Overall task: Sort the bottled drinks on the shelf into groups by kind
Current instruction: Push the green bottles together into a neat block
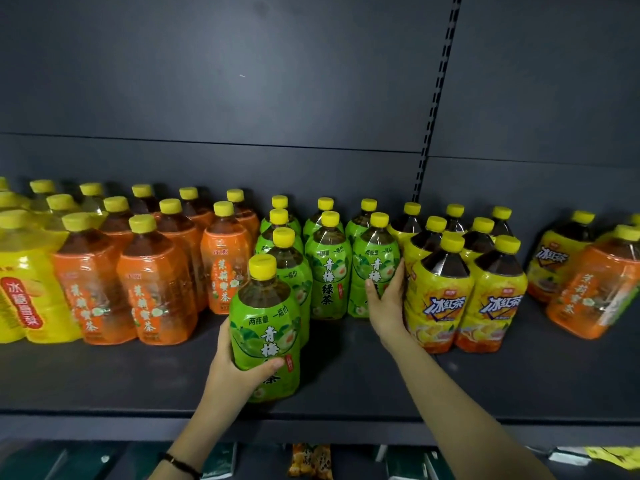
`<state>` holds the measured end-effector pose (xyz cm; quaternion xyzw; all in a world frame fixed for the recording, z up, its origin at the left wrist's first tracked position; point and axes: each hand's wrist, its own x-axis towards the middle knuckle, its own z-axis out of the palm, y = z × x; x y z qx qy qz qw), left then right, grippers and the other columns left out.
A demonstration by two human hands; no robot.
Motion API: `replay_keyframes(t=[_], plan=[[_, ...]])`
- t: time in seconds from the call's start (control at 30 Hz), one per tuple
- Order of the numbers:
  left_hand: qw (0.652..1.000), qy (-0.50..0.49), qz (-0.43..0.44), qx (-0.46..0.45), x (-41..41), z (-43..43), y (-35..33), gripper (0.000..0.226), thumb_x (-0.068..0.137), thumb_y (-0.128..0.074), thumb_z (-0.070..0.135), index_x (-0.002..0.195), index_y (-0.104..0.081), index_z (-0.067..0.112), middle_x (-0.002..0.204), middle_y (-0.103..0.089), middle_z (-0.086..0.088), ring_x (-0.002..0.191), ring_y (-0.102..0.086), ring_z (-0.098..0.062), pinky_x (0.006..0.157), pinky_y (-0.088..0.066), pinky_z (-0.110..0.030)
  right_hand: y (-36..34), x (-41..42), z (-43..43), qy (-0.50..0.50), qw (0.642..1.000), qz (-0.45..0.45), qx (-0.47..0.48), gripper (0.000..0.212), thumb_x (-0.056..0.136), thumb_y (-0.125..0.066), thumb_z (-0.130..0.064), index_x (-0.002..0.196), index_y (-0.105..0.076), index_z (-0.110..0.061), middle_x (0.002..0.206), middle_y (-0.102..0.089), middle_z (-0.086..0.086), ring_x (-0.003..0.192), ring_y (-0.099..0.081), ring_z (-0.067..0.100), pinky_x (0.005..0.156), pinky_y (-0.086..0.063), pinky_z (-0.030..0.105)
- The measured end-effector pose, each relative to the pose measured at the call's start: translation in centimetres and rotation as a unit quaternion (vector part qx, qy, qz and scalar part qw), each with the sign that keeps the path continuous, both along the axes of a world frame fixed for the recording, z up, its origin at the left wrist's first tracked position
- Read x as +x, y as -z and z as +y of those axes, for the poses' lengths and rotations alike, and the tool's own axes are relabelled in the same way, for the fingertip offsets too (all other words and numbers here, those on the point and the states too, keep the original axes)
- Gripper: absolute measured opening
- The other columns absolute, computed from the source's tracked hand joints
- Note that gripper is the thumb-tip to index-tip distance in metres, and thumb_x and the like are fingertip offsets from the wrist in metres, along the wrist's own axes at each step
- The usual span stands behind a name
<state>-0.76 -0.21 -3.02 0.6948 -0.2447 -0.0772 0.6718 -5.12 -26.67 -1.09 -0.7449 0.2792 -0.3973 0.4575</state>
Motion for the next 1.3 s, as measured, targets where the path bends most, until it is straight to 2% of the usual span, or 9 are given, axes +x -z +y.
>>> replay_keyframes(t=[0.2, 0.4, 0.57, 0.7, 0.83, 0.93, 1.03, 1.13, 1.3], plan=[[0.999, -0.031, -0.004, 0.021, -0.8, 0.0, -0.2, 0.097, 0.036, -0.078, 0.058, 0.123, -0.035, 0.047, 0.108, -0.059, 0.024, 0.096, -0.058, 0.004, 0.076, -0.048, -0.022, -0.2, -1.8, 1.7, 0.071, 0.996, 0.021, -0.043, 0.080, 0.094, -0.059, -0.016, 0.154, -0.006, -0.017, 0.156, -0.027, 0.008, 0.139, -0.032, 0.024, 0.094, -0.015, 0.007], [0.998, -0.056, -0.016, 0.039, -1.9, -0.6, -0.1, 0.071, 0.066, -0.085, 0.016, 0.116, -0.036, 0.022, 0.105, -0.057, 0.013, 0.084, -0.059, -0.002, 0.050, -0.049, -0.013, 0.7, -2.7, 5.1, 0.048, 0.998, 0.000, -0.037, 0.075, 0.094, -0.056, -0.013, 0.153, -0.009, -0.011, 0.161, -0.010, 0.006, 0.148, -0.012, 0.019, 0.111, -0.011, 0.018], [0.997, -0.057, -0.012, 0.048, -2.0, -0.5, -0.1, 0.067, 0.068, -0.083, 0.017, 0.116, -0.035, 0.022, 0.104, -0.058, 0.012, 0.076, -0.062, -0.003, 0.050, -0.050, -0.014, 0.5, -2.6, 5.0, 0.002, 1.000, 0.025, -0.018, 0.075, 0.095, -0.053, -0.011, 0.153, -0.007, -0.015, 0.162, 0.000, 0.002, 0.145, -0.013, 0.014, 0.087, -0.008, -0.012], [0.996, -0.061, -0.009, 0.060, -2.3, -0.5, -0.4, 0.074, 0.062, -0.084, 0.035, 0.115, -0.034, 0.024, 0.104, -0.058, 0.013, 0.068, -0.063, 0.009, 0.054, -0.054, -0.023, 0.0, -2.7, 3.3, 0.002, 0.997, 0.070, -0.037, 0.077, 0.095, -0.055, -0.016, 0.154, -0.005, -0.018, 0.162, -0.001, 0.002, 0.148, -0.010, 0.018, 0.104, -0.009, 0.010], [0.992, -0.080, -0.017, 0.097, -3.1, -1.0, -0.2, 0.090, 0.047, -0.075, 0.073, 0.115, -0.030, 0.033, 0.112, -0.057, 0.014, 0.093, -0.064, -0.007, 0.076, -0.054, -0.043, -0.3, -3.5, 3.2, -0.011, 0.997, 0.060, -0.036, 0.069, 0.094, -0.057, -0.022, 0.152, -0.020, -0.017, 0.162, -0.006, 0.001, 0.149, -0.007, 0.019, 0.115, -0.010, 0.025], [0.989, -0.076, -0.060, 0.108, -4.4, -2.5, 0.1, 0.097, 0.060, -0.069, 0.069, 0.132, -0.026, 0.021, 0.131, -0.041, 0.001, 0.120, -0.047, -0.017, 0.095, -0.045, -0.037, -0.5, -5.3, 6.0, -0.101, 0.995, 0.008, 0.021, 0.050, 0.089, -0.057, -0.049, 0.135, -0.049, -0.031, 0.150, -0.031, -0.008, 0.141, -0.027, 0.013, 0.114, -0.027, 0.033], [0.979, -0.067, -0.129, 0.144, -5.4, -4.2, 0.0, 0.105, 0.066, -0.058, 0.067, 0.145, -0.018, 0.009, 0.147, -0.015, 0.001, 0.136, -0.018, -0.015, 0.110, -0.022, -0.027, -0.1, -7.0, 9.1, -0.237, 0.969, -0.009, 0.069, 0.072, 0.069, -0.058, -0.077, 0.131, -0.040, -0.046, 0.142, -0.043, -0.016, 0.132, -0.042, 0.003, 0.108, -0.039, 0.031], [0.958, -0.060, -0.195, 0.199, -5.2, -4.8, -0.2, 0.109, 0.067, -0.036, 0.084, 0.144, -0.026, 0.008, 0.150, -0.012, 0.001, 0.136, -0.015, -0.018, 0.111, -0.023, -0.035, 0.5, -7.5, 9.2, -0.240, 0.967, -0.023, 0.087, 0.076, 0.061, -0.075, -0.063, 0.125, -0.036, -0.053, 0.134, -0.050, -0.018, 0.122, -0.049, -0.004, 0.097, -0.044, 0.018], [0.941, -0.082, -0.281, 0.173, -2.0, -2.9, -1.0, 0.079, 0.076, -0.034, 0.083, 0.124, -0.058, 0.026, 0.133, -0.033, 0.010, 0.127, -0.026, -0.012, 0.108, -0.029, -0.042, 0.6, -7.8, 7.0, -0.198, 0.977, -0.020, 0.078, 0.092, 0.058, -0.078, -0.063, 0.138, -0.038, -0.038, 0.137, -0.050, -0.012, 0.127, -0.047, 0.007, 0.107, -0.042, 0.041]])
